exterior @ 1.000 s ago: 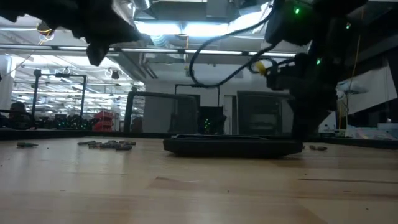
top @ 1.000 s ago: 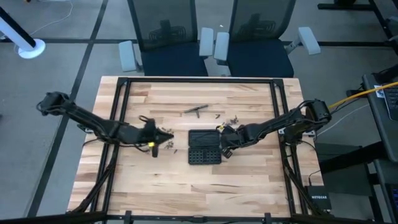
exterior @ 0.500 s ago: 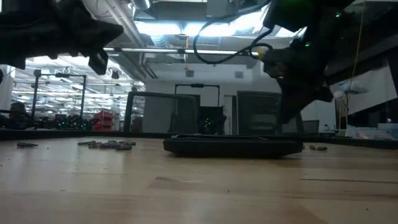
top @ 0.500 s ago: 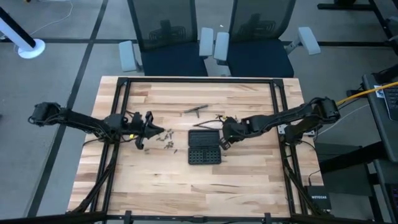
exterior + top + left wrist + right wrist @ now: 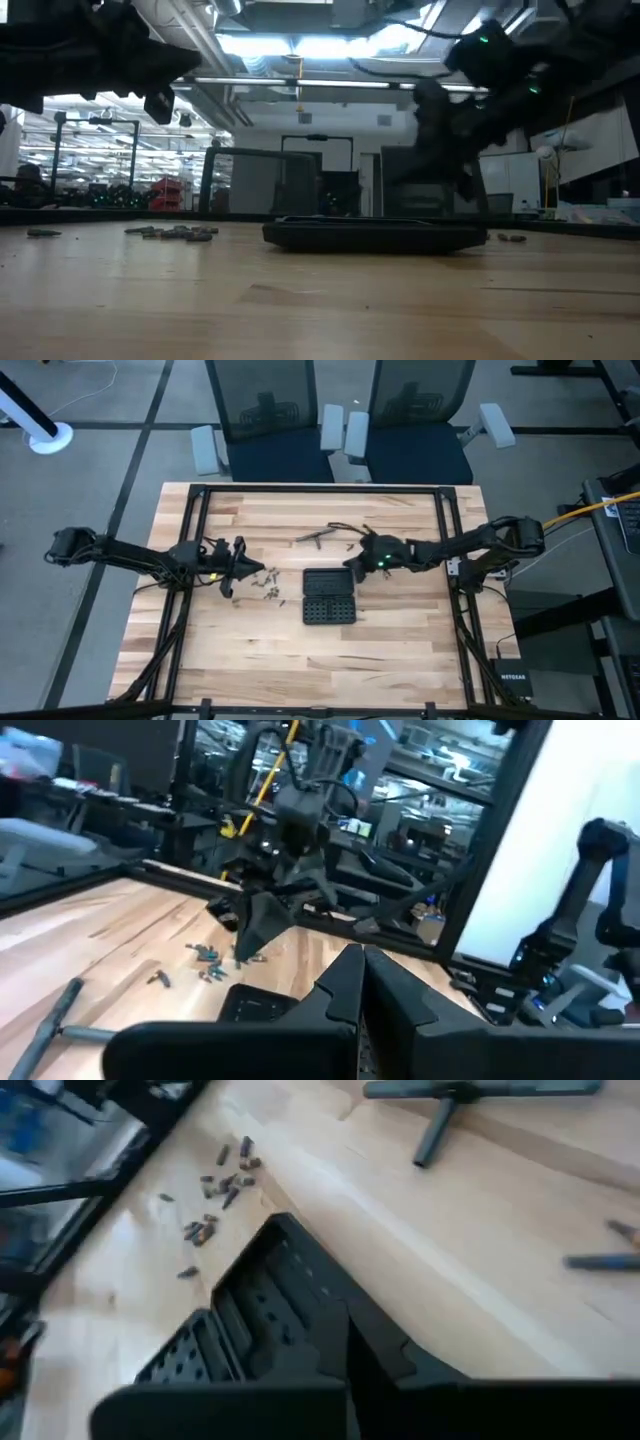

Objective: Prefit tool cases
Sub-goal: Return to Home Position

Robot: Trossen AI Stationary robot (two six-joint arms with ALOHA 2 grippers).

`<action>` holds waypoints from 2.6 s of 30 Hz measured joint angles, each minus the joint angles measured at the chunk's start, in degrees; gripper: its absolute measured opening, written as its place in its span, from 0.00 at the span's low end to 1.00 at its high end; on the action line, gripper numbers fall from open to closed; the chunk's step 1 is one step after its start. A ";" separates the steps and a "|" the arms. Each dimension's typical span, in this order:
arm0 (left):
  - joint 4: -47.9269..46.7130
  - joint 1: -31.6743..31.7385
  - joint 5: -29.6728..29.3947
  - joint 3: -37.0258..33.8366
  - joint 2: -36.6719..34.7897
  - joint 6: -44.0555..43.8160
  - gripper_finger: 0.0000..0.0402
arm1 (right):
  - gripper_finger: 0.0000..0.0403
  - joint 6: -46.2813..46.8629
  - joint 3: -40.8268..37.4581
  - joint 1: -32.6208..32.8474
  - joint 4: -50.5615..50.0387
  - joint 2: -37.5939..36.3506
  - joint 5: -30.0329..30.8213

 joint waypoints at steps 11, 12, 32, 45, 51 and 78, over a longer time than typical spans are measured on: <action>1.42 1.63 -9.15 0.00 -1.14 7.12 0.00 | 0.00 -13.11 -14.94 -0.19 1.32 -32.92 7.29; 1.34 1.62 -9.56 0.00 -1.33 7.77 0.00 | 0.00 -14.49 -15.77 -0.19 2.18 -35.61 8.64; -10.14 0.64 -11.08 -0.02 -1.44 19.62 0.00 | 0.00 -40.91 -25.25 -0.15 -4.69 -43.33 10.99; -40.32 0.64 -11.13 -0.02 -1.42 19.58 0.00 | 0.04 -40.92 -25.25 -0.15 -18.78 -43.30 11.71; -48.38 0.64 -11.10 -0.02 -1.61 19.30 0.00 | 0.04 -40.90 -25.25 -0.15 -21.54 -46.31 11.70; -49.15 0.65 -11.08 -0.02 -45.88 19.12 0.00 | 0.05 -40.88 -25.25 -0.15 -25.20 -81.60 11.71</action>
